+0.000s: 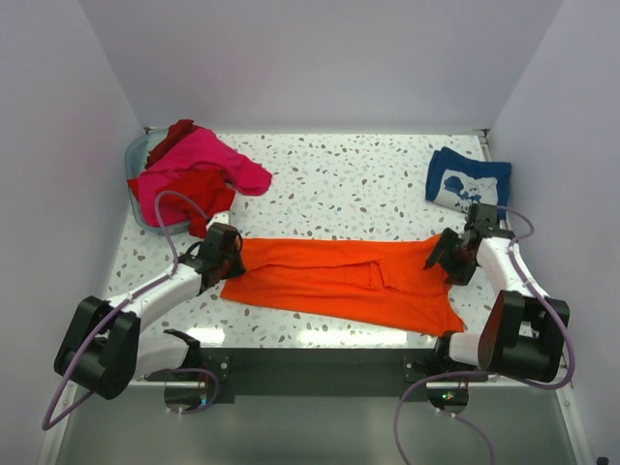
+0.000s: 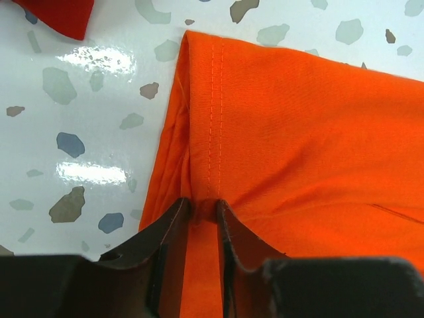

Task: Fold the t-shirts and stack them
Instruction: Fold the tshirt

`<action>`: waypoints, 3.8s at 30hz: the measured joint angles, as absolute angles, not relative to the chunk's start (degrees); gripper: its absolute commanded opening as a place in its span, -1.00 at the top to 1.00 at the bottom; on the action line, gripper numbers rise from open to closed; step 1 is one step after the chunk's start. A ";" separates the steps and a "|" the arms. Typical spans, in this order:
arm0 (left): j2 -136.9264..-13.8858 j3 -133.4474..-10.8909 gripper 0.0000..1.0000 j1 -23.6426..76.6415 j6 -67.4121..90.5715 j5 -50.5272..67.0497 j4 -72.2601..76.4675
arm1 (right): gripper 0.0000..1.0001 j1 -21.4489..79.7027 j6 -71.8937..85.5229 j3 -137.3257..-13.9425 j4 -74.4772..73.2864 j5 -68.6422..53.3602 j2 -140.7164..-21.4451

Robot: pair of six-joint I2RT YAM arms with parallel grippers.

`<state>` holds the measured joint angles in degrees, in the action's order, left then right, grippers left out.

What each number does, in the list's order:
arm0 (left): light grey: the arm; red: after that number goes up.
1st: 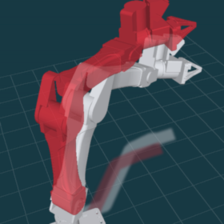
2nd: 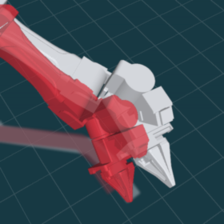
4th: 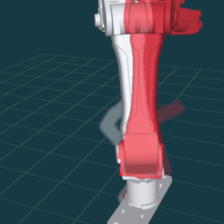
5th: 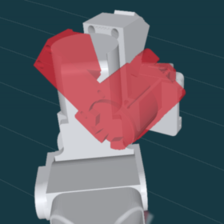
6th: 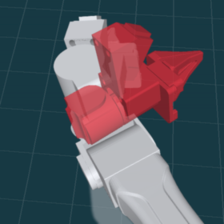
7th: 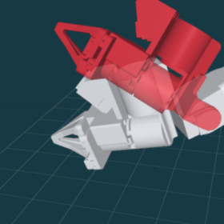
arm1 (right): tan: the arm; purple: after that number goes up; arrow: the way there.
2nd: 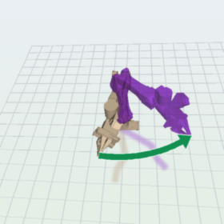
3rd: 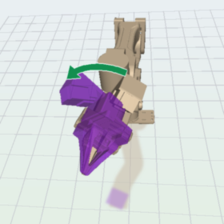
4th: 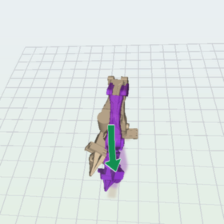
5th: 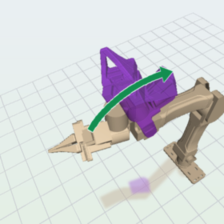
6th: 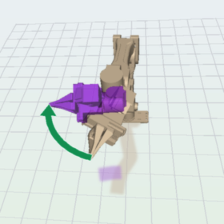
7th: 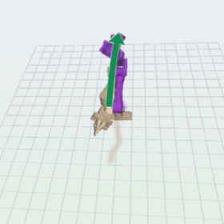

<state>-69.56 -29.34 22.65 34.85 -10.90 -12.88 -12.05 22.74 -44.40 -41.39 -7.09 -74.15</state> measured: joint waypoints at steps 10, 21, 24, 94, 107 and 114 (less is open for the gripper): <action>-69.56 -29.87 0.89 22.65 34.85 -10.87 -12.84 | 0.16 -12.05 24.47 -41.71 -41.28 -5.48 -74.17; -69.56 -30.74 1.00 22.65 34.30 -11.11 -12.91 | 1.00 -12.05 25.12 -41.21 -40.71 -5.06 -75.68; -69.56 -30.76 1.00 22.63 33.98 -11.42 -12.91 | 1.00 -12.05 25.30 -41.23 -41.06 -5.04 -74.94; -69.69 -32.14 1.00 22.63 31.99 -15.84 -14.79 | 1.00 -12.05 24.34 -51.07 -59.16 -3.79 -63.55; -69.38 -34.41 1.00 22.63 33.45 -21.19 -19.07 | 1.00 -12.05 23.27 -52.82 -64.36 -4.54 -59.46; -71.13 -34.46 0.72 22.63 33.87 -22.98 -19.88 | 0.60 -12.05 22.94 -52.82 -66.30 -5.54 -58.19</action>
<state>-71.13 -34.46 22.63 33.87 -22.98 -19.88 -12.05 22.94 -52.82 -66.30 -5.54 -58.19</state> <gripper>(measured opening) 0.039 0.025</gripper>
